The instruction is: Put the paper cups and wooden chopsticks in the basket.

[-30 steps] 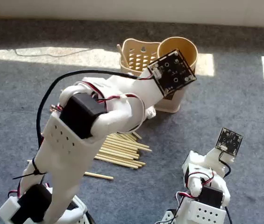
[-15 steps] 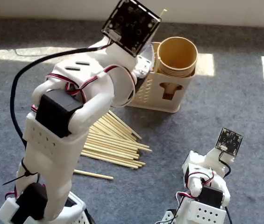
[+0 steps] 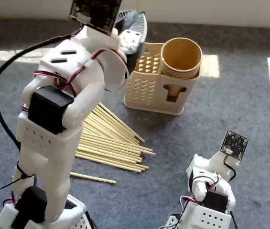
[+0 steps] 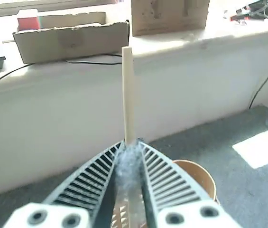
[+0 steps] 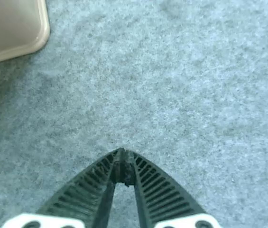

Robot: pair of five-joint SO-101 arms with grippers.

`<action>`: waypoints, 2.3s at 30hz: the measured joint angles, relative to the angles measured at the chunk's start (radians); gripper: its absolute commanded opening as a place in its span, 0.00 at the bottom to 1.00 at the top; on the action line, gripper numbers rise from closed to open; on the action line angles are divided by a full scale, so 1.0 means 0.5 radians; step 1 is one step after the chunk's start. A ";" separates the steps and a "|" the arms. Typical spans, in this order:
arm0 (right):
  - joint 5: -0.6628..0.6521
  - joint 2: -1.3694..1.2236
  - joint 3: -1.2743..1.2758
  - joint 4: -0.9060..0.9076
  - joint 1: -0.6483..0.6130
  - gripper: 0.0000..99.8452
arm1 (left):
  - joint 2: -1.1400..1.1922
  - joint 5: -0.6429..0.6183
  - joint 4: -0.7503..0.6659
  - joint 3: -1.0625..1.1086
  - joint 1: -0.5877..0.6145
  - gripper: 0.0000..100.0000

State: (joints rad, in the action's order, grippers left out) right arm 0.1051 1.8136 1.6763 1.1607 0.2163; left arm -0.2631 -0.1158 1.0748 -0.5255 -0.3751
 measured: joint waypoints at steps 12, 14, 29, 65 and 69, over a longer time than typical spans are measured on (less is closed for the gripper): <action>0.000 0.000 0.000 0.000 0.000 0.01 | 0.003 -0.114 -1.651 1.185 0.055 0.01; 0.000 0.000 0.000 0.000 0.000 0.01 | 0.003 -0.086 -1.835 1.372 0.055 0.01; 0.000 0.000 0.000 0.000 0.000 0.01 | 0.006 0.006 -1.939 2.050 0.058 0.18; 0.000 0.000 0.000 0.000 0.000 0.01 | -1.350 0.979 0.577 2.133 -0.046 0.16; 0.000 0.000 0.000 0.000 0.000 0.01 | -1.353 1.089 0.761 2.216 -0.052 0.16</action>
State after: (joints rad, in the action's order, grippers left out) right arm 0.1051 1.8136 1.6763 1.1607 0.2163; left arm -0.9398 0.4289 1.4553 0.5823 -0.4012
